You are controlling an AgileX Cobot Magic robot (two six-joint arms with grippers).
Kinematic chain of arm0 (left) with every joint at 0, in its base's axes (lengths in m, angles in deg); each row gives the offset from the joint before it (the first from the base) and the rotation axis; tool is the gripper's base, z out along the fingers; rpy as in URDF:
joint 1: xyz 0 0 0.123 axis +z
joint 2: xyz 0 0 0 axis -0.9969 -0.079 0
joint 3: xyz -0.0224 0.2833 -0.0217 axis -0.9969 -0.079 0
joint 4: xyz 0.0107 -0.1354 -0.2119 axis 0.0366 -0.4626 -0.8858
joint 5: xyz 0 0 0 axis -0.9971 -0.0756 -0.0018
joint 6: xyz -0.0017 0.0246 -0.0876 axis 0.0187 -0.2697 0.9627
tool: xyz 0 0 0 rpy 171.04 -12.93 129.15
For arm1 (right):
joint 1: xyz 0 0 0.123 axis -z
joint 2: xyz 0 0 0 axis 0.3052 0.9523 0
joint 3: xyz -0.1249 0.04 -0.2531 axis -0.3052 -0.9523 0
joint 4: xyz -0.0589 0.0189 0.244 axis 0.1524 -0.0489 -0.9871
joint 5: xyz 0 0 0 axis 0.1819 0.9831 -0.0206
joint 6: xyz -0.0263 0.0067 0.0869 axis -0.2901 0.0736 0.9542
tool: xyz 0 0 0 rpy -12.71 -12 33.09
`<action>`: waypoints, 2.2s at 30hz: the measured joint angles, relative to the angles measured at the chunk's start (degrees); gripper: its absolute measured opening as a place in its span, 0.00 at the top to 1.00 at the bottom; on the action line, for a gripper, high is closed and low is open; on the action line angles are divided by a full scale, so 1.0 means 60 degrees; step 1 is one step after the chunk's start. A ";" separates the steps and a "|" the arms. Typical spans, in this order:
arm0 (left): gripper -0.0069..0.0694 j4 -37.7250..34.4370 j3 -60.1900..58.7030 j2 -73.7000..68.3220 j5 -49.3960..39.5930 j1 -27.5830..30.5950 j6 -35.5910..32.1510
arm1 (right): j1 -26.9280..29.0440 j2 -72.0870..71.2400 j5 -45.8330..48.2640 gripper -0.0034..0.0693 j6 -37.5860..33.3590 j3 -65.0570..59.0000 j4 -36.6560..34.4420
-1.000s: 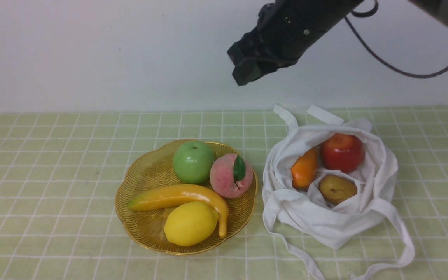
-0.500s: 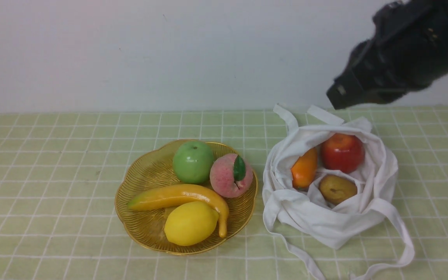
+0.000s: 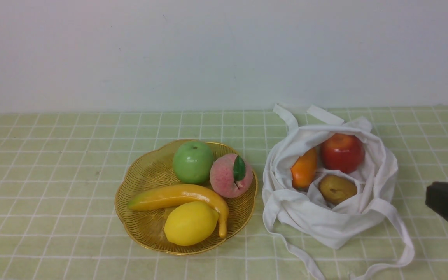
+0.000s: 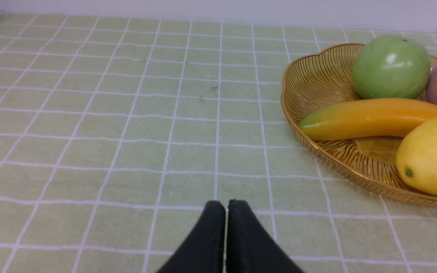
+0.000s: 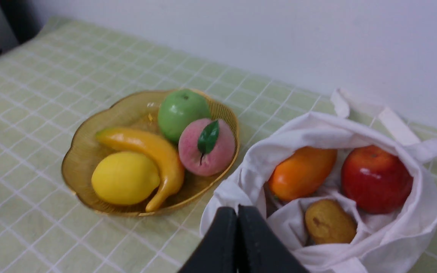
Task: Take the fruit out of the bag on the green coffee tablecloth and place them on the plate.
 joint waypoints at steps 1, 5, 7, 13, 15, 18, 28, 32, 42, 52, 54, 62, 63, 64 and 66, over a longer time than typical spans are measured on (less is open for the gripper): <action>0.92 0.0000 0.0000 0.0000 0.0000 0.0000 0.0000 | 0.0000 -0.0279 -0.0782 0.97 0.0000 -0.0528 0.0000; 0.92 0.0000 0.0000 0.0000 0.0000 0.0000 0.0000 | 0.0000 -0.0702 -0.2671 0.97 0.0000 -0.1441 -0.0009; 0.92 0.0000 0.0000 0.0000 0.0000 0.0000 0.0000 | 0.0000 -0.0726 -0.2954 0.97 0.0000 -0.1551 -0.0009; 0.92 0.0000 0.0000 0.0000 0.0000 0.0000 0.0000 | 0.0000 -0.0738 -0.3302 0.97 0.0011 -0.1684 -0.0036; 0.92 0.0000 0.0000 0.0000 0.0000 0.0000 0.0000 | 0.0000 -0.0738 -0.3268 0.97 0.0022 -0.1684 -0.0036; 0.92 0.0000 0.0000 0.0000 0.0000 0.0000 0.0000 | 0.0000 -0.0738 -0.3186 0.97 0.0033 -0.1684 -0.0036; 0.92 0.0000 0.0000 0.0000 0.0000 0.0000 0.0000 | 0.0000 -0.0738 -0.2972 0.97 0.0033 -0.1694 -0.0062; 0.92 0.0000 0.0000 0.0000 0.0000 0.0000 0.0000 | 0.0007 -0.0779 -0.2942 0.97 0.0033 -0.1726 -0.0052; 0.92 0.0000 0.0000 0.0000 0.0000 0.0000 0.0000 | 0.2300 -0.3301 -0.1875 0.97 0.0217 -0.3449 0.0889; 0.92 0.0000 0.0000 0.0000 0.0000 0.0000 0.0000 | 0.4098 -0.5040 -0.0174 0.97 0.0470 -0.4463 0.1092; 0.92 0.0000 0.0000 0.0000 0.0000 0.0000 0.0000 | 0.4151 -0.5040 -0.0003 0.97 0.0689 -0.4443 0.1156; 0.92 0.0000 0.0000 0.0000 0.0000 0.0000 0.0000 | 0.4151 -0.5040 0.0068 0.97 0.1109 -0.4435 0.1178; 0.92 0.0000 0.0000 0.0000 0.0000 0.0000 0.0000 | 0.4151 -0.5040 0.0068 0.97 0.1123 -0.4435 0.1178; 0.92 0.0000 0.0000 0.0000 0.0000 0.0000 0.0000 | 0.4151 -0.5040 0.0068 0.97 0.1132 -0.4435 0.1178; 0.92 0.0000 0.0000 0.0000 0.0000 0.0000 0.0000 | 0.4151 -0.5040 0.0068 0.97 0.1141 -0.4435 0.1178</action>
